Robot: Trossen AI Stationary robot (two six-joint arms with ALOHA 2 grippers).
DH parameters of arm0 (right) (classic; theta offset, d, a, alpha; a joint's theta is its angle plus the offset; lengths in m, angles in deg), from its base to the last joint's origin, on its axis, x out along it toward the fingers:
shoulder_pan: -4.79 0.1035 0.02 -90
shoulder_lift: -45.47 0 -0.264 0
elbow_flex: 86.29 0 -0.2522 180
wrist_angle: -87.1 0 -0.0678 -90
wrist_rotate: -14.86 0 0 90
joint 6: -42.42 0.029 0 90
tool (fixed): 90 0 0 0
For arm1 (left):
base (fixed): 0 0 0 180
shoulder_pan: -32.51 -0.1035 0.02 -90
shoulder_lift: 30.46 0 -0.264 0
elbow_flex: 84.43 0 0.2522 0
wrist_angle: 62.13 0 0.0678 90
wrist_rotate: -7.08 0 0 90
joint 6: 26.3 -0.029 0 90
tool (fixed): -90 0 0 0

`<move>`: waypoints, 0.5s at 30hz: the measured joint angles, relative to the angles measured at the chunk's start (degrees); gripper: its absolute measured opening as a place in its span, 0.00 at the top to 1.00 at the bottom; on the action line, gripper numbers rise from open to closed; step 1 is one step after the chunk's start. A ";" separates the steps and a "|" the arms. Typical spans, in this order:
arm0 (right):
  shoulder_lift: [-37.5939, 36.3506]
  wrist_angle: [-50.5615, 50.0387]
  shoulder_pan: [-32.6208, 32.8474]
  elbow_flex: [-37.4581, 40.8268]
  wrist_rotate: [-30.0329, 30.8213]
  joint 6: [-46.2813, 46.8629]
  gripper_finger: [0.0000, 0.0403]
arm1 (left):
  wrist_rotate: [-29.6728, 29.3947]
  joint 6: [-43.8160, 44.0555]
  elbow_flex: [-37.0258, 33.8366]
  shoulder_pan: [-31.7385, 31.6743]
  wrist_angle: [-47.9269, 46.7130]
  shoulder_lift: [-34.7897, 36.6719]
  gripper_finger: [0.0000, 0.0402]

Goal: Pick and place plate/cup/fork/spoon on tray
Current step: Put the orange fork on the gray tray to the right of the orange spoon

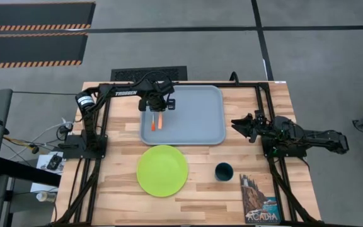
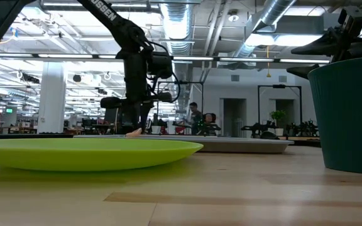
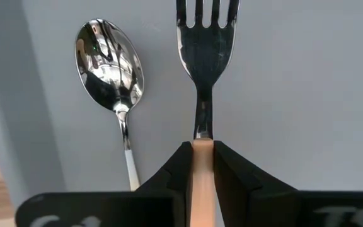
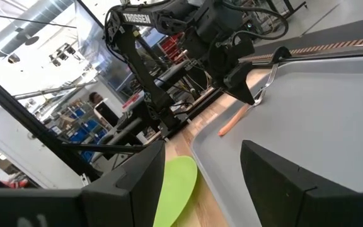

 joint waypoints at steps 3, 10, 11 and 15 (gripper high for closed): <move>0.00 0.00 0.00 0.01 0.00 0.00 0.42 | -0.16 -0.11 0.00 0.10 0.00 0.00 0.91; 0.00 0.00 0.00 0.00 0.00 -0.02 0.42 | -0.54 0.40 0.00 0.47 0.14 0.00 0.91; 0.00 0.00 -0.01 0.00 0.00 -0.02 0.42 | -0.50 0.36 0.00 0.47 -0.21 0.00 0.91; 0.00 0.00 0.00 0.02 0.00 -0.02 0.42 | -0.61 0.46 -0.04 0.47 0.31 0.00 0.91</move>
